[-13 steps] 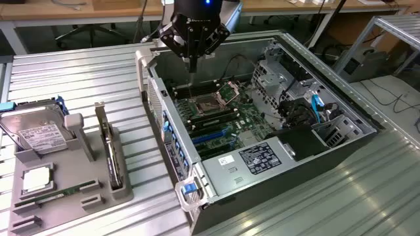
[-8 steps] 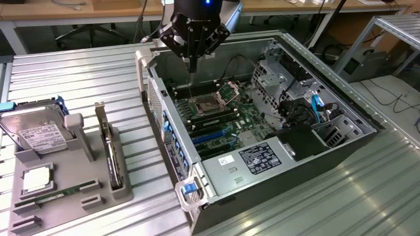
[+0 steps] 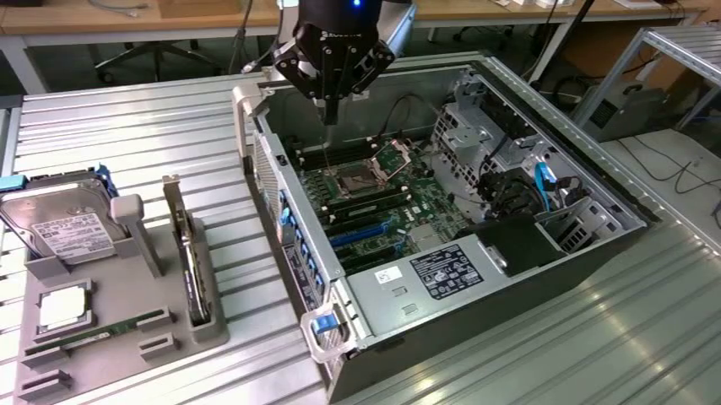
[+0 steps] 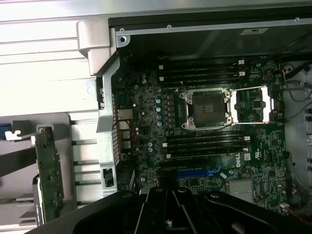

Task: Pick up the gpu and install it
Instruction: 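Reach for the gpu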

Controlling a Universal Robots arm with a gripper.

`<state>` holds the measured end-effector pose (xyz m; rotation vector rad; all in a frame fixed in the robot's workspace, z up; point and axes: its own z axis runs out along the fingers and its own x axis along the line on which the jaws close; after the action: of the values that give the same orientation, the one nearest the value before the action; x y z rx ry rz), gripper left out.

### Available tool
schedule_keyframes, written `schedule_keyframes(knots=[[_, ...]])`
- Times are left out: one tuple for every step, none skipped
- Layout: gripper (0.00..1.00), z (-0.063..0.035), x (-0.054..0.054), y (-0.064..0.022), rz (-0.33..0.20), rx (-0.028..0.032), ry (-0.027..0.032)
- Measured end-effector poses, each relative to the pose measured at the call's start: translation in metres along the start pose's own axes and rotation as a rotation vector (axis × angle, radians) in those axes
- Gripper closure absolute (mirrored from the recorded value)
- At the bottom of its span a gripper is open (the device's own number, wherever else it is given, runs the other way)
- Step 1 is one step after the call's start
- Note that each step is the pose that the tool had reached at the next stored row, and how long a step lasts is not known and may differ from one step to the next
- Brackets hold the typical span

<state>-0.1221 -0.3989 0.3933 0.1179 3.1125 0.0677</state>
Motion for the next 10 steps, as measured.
schedule_keyframes(knots=[[0.89,0.0,0.001,-0.0001,0.0,-0.0001,-0.0001],[0.89,-0.0001,0.004,-0.0003,0.0,0.0,0.0],[0.89,-0.0003,0.011,-0.0009,0.0,0.0,-0.0002],[0.89,-0.0004,0.018,-0.0014,0.0,0.0,-0.0006],[0.89,-0.0005,0.022,-0.0017,0.0,0.0,-0.0006],[0.89,-0.0005,0.027,-0.002,0.0,0.0,-0.0008],[0.89,-0.0006,0.03,-0.0023,0.0,0.0,-0.0009],[0.89,-0.0006,0.033,-0.0025,0.0,-0.0001,-0.001],[0.89,-0.0007,0.037,-0.0029,0.0,-0.0001,-0.0011],[0.89,-0.0008,0.046,-0.0035,0.0,0.0,-0.0014]])
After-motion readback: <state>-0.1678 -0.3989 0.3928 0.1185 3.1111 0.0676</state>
